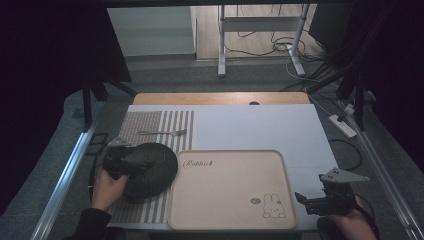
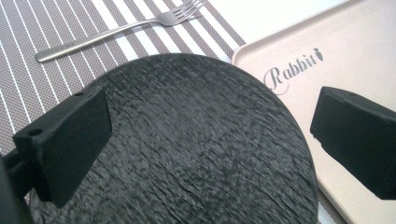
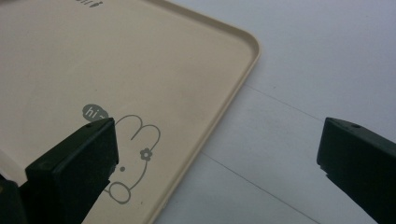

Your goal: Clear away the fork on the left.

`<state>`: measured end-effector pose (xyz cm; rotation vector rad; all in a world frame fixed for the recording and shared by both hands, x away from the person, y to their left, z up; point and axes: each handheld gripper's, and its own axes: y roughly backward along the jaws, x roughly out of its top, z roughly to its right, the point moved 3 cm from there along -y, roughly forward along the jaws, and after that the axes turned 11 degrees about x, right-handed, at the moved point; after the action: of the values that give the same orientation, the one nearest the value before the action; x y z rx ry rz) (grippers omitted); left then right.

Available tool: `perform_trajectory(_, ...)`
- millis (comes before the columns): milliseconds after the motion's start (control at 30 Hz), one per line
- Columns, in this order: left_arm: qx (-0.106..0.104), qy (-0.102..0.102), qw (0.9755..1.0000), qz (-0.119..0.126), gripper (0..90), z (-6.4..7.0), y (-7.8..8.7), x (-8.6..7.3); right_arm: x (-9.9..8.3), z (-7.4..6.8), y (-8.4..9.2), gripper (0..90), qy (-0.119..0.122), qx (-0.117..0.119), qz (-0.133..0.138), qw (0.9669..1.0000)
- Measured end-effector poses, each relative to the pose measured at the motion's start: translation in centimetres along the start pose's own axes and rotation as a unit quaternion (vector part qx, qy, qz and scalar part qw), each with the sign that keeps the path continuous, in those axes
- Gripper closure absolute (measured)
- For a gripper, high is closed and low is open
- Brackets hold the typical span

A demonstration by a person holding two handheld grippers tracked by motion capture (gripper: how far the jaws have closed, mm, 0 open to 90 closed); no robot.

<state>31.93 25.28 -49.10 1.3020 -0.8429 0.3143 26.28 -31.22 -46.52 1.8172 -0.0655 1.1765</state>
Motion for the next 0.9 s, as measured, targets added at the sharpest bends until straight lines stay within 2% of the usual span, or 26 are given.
perform_trajectory(167, 0.01, -0.006, 0.9999, -0.005, 0.0, -0.5, -0.6, 0.7, 0.0, 0.0, 0.0, 0.0, 0.0, 0.001, 0.0, 1.0)
perform_trajectory(667, 0.015, 0.018, 0.9995, -0.023, 0.0, -2.3, -2.6, 2.3, 0.0, 0.0, -0.1, 0.0, 0.0, 0.001, -0.002, 1.0)
perform_trajectory(767, 0.032, 0.019, 0.9988, -0.032, 0.0, -2.7, -3.4, 2.8, 0.0, 0.0, -0.1, 0.0, 0.0, 0.002, -0.003, 1.0)
perform_trajectory(900, 0.038, 0.02, 0.9985, -0.034, 0.0, -3.2, -4.1, 3.4, 0.0, 0.0, -0.1, 0.0, 0.0, 0.003, -0.003, 1.0)
